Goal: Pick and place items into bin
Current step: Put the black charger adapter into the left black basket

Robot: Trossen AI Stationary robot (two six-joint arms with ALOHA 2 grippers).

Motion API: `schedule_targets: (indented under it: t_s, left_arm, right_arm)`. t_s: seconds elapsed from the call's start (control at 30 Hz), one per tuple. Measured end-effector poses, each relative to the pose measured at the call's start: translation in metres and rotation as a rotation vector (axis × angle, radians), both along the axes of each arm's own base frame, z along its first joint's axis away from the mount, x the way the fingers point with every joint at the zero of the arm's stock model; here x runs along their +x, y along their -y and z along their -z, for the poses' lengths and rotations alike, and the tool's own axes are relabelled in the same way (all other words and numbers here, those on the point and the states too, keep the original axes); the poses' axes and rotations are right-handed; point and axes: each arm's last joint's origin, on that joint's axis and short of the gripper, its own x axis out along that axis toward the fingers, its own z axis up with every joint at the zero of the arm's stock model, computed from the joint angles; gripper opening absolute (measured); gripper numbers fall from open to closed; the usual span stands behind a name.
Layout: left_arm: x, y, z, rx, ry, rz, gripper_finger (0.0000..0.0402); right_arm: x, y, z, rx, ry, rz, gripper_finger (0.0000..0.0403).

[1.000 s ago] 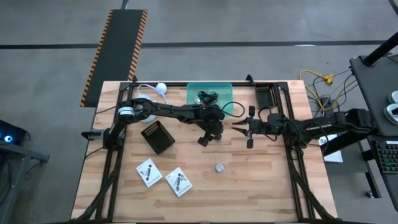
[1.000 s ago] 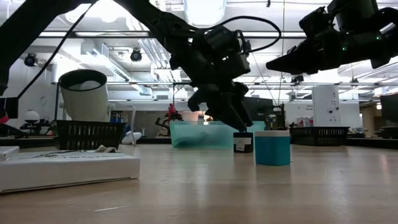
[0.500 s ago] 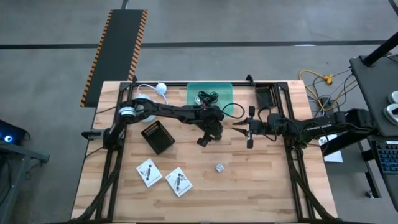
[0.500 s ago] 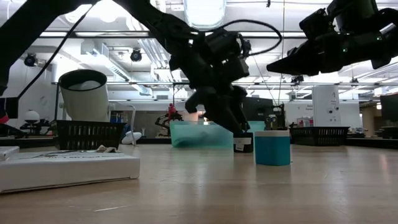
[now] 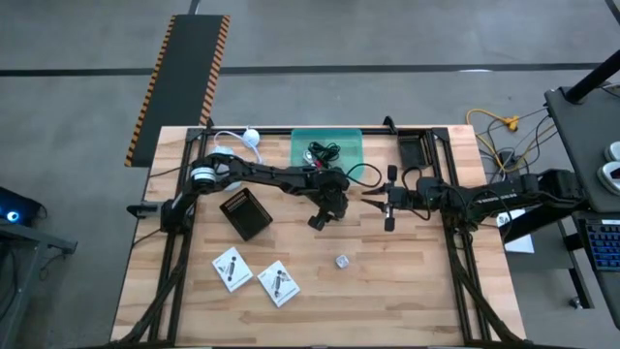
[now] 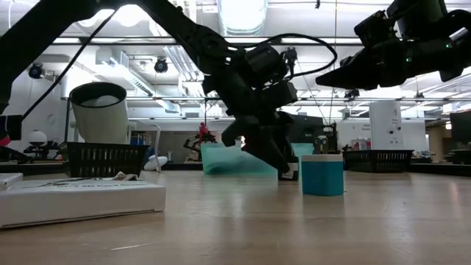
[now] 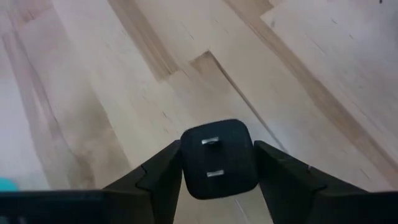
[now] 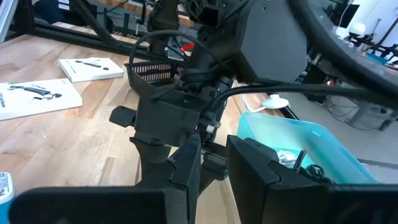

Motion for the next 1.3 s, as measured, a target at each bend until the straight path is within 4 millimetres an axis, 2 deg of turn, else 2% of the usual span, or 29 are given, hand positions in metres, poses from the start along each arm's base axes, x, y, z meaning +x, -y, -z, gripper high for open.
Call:
schedule_targets:
  t_s: [0.2,0.4,0.5,0.73,0.93,1.03,1.17,1.3]
  left_arm:
    - [0.002,0.0,0.001,0.0,0.017,0.003,0.0137]
    - [0.0,0.001,-0.001,-0.007,0.001,-0.004,0.0137]
    - [-0.009,0.002,-0.009,-0.06,-0.097,-0.091,0.0137]
    - [-0.05,0.011,-0.048,-0.217,-0.37,-0.37,0.0137]
    - [-0.087,0.031,-0.099,-0.177,-0.415,-0.6,0.0137]
    - [-0.108,0.041,-0.115,-0.169,-0.395,-0.724,0.0137]
    - [-0.138,0.05,-0.121,-0.267,-0.348,-0.891,0.0137]
    - [-0.168,0.054,-0.107,-0.373,-0.305,-1.113,0.0137]
  right_arm:
    - [0.0,0.0,0.0,-0.004,0.002,-0.002,0.0066]
    - [0.0,0.0,-0.001,-0.039,0.001,-0.007,0.0066]
    - [0.0,0.0,-0.001,-0.054,0.006,-0.009,0.0066]
    - [0.001,0.0,-0.006,-0.058,0.037,-0.007,0.0066]
    - [0.001,0.001,-0.008,-0.059,0.047,0.013,0.0066]
    - [0.001,0.001,-0.008,-0.042,0.055,0.045,0.0066]
    - [0.001,0.002,-0.009,-0.035,0.065,0.057,0.0066]
    - [0.001,0.002,-0.009,-0.035,0.066,0.057,0.0066]
